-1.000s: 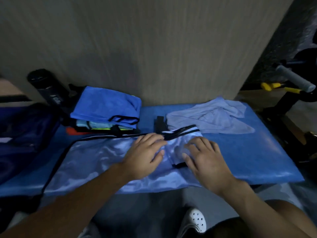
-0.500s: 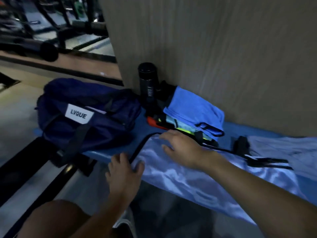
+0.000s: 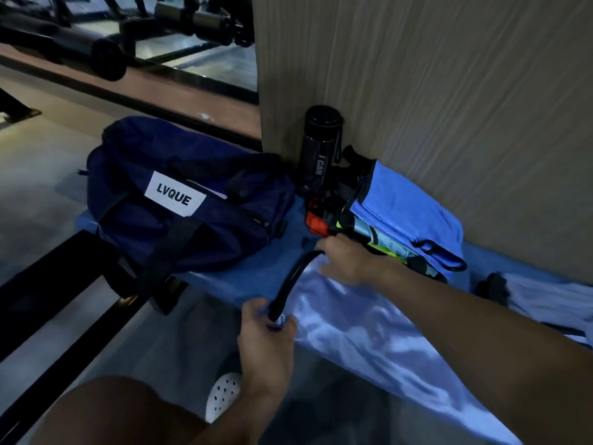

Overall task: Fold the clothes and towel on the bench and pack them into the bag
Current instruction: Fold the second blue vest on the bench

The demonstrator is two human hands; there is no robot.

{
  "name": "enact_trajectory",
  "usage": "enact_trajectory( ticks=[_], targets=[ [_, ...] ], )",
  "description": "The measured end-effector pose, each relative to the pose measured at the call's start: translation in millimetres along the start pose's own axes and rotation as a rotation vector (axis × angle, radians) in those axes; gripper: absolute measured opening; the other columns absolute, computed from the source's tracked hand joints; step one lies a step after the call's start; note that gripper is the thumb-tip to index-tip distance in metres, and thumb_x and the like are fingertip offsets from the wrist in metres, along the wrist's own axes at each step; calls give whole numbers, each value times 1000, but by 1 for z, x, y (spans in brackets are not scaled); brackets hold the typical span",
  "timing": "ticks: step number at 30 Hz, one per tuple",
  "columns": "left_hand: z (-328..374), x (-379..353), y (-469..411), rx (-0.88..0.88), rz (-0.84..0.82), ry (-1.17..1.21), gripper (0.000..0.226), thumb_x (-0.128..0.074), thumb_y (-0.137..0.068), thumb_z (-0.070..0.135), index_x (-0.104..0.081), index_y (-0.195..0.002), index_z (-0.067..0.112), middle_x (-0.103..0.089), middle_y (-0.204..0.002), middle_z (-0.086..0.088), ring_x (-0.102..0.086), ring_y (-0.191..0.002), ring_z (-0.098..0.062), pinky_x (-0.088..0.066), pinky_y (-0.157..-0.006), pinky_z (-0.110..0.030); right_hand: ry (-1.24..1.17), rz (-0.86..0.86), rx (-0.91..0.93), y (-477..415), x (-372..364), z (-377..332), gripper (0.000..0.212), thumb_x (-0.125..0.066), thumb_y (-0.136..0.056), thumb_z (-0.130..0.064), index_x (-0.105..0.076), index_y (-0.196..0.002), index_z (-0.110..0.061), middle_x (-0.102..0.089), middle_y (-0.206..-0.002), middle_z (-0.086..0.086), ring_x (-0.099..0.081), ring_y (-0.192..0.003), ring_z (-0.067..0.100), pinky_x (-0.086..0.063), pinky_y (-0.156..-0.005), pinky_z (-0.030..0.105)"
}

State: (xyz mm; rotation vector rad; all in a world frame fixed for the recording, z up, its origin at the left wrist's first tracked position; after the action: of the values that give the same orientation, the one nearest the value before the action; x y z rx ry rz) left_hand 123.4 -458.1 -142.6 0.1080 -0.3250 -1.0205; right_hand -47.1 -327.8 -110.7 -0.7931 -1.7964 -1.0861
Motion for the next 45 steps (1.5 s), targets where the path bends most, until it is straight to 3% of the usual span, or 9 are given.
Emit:
enact_trajectory(
  ticks=[5,10,15,25,31,35,39,42,45],
  targets=[
    [32,15,6,-178,76,40,36,-67,-90,2,-49,-120,12,-45,-73,2,-52,-59,7,-43,-58,-7,-136,147,158,9,26,-24,23,-58,-88,-11,-48,-67,-11,-49,-65,3,-46,-61,18,-37,-61,34],
    [67,18,32,-437,-20,42,49,-64,-91,2,-44,-112,42,-57,-78,23,-58,-69,4,-44,-63,-7,-152,262,275,42,60,-32,11,-61,-87,-10,-67,-93,-16,-52,-74,-16,-49,-70,0,-37,-69,23],
    [70,-12,62,-647,-232,-101,83,-67,-82,3,-33,-113,74,-55,-99,23,-58,-92,-7,-45,-75,-15,-45,394,366,96,72,17,17,-66,-79,-4,-70,-90,-16,-62,-95,-2,-53,-95,18,-44,-87,32],
    [58,-113,127,-1214,-533,-524,30,-58,-82,23,-49,-110,26,-56,-95,10,-54,-87,-15,-43,-79,-34,105,534,205,166,31,135,39,-45,-71,-9,-73,-98,-18,-57,-110,6,-56,-97,29,-51,-76,44],
    [51,-137,109,-1238,-471,-749,37,-48,-92,34,-60,-125,23,-52,-142,-3,-47,-133,-26,-35,-107,-44,212,455,143,170,-5,174,55,-70,-63,14,-73,-105,-22,-52,-115,7,-53,-99,30,-47,-73,35],
    [19,-152,81,-1194,-516,-1071,52,-36,-97,43,-47,-145,26,-32,-160,-7,-23,-150,-28,-20,-115,-51,121,553,136,184,0,168,32,-54,-87,-17,-69,-116,-17,-54,-126,9,-52,-111,31,-48,-82,44],
    [2,-155,76,-1185,-575,-1173,55,-30,-99,50,-35,-152,33,-25,-163,-7,-17,-152,-28,-18,-115,-52,195,309,35,181,-21,160,72,-18,-90,-66,-34,-150,-29,-16,-162,-4,-15,-146,19,-20,-113,42],
    [2,-154,75,-1184,-592,-1185,56,-29,-99,51,-32,-153,36,-22,-164,-6,-15,-152,-28,-17,-116,-53,280,160,-67,179,-40,170,85,-5,-83,-75,-5,-156,-32,4,-165,-6,6,-150,16,0,-121,46],
    [12,-155,79,-1184,-586,-1152,55,-33,-97,53,-41,-148,33,-33,-159,-8,-27,-148,-32,-20,-114,-53,180,267,-60,188,-36,165,80,-8,-86,-72,-11,-156,-32,-7,-164,-8,-1,-150,15,-2,-120,44]
  ],
)
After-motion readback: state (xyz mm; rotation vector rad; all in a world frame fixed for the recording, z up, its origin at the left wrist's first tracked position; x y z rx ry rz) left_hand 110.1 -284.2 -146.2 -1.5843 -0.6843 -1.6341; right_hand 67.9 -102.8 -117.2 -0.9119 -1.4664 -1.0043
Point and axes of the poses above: each hand's wrist, its own y-axis away from the middle knuckle, its own x-axis out of the back of the hand, z = x × y, the point moved 6 cm from there along -y, towards the middle knuckle
